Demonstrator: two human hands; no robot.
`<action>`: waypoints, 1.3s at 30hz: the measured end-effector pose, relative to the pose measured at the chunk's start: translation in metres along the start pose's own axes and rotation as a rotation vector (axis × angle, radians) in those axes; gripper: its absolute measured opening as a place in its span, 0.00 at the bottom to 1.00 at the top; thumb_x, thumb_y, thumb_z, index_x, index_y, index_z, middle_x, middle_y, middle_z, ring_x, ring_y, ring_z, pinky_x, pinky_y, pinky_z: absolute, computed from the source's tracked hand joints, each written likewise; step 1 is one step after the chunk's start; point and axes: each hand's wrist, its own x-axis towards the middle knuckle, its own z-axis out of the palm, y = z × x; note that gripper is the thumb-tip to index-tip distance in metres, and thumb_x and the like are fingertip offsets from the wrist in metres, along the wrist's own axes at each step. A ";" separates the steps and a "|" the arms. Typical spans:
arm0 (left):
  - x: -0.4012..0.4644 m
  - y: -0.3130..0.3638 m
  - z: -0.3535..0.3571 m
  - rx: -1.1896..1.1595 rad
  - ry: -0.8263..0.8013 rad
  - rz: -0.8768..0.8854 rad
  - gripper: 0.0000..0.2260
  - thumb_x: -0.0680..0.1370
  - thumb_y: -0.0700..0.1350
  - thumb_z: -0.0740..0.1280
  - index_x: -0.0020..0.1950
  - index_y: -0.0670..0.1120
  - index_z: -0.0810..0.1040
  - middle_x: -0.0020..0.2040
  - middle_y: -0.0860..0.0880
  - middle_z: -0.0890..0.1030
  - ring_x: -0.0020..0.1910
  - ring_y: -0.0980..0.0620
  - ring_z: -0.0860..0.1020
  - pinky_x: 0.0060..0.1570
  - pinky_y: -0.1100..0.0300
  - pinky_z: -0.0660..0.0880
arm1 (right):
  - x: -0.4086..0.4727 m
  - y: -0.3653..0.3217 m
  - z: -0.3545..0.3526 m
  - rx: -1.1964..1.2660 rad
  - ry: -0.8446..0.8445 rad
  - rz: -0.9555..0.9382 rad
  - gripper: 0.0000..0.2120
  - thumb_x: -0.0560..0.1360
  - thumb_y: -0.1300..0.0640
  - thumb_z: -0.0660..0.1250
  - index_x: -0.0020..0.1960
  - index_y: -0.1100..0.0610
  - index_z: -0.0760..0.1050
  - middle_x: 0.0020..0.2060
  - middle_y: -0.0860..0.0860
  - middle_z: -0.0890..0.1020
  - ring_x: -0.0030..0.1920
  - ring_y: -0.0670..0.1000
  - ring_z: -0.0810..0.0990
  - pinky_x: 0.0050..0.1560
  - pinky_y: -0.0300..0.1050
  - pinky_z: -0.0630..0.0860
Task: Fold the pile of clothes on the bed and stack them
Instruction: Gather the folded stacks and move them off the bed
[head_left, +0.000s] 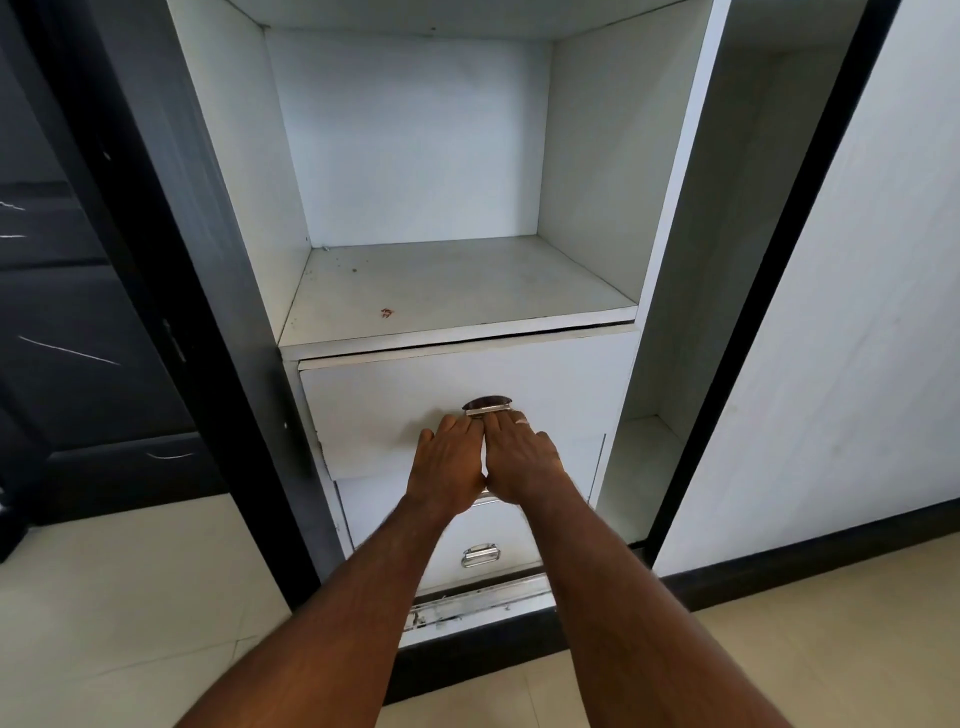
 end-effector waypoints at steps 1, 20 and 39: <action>-0.003 0.000 0.004 -0.008 -0.001 0.008 0.29 0.74 0.45 0.72 0.73 0.51 0.67 0.71 0.53 0.72 0.68 0.49 0.68 0.59 0.54 0.65 | -0.004 0.000 0.005 0.009 0.001 0.001 0.33 0.75 0.54 0.71 0.76 0.55 0.60 0.74 0.50 0.66 0.77 0.54 0.61 0.66 0.57 0.72; -0.080 0.021 0.035 -0.164 0.070 0.120 0.31 0.70 0.37 0.74 0.73 0.44 0.72 0.70 0.45 0.76 0.69 0.44 0.73 0.71 0.49 0.68 | -0.098 -0.002 0.025 -0.003 0.021 0.022 0.41 0.74 0.56 0.70 0.80 0.55 0.52 0.78 0.53 0.59 0.80 0.56 0.55 0.66 0.56 0.75; -0.186 0.082 -0.019 0.153 0.001 0.193 0.36 0.77 0.42 0.63 0.83 0.49 0.52 0.79 0.45 0.60 0.76 0.44 0.60 0.69 0.44 0.61 | -0.310 0.011 0.073 -0.036 -0.186 0.157 0.43 0.78 0.60 0.64 0.83 0.54 0.40 0.82 0.53 0.42 0.82 0.56 0.44 0.80 0.64 0.45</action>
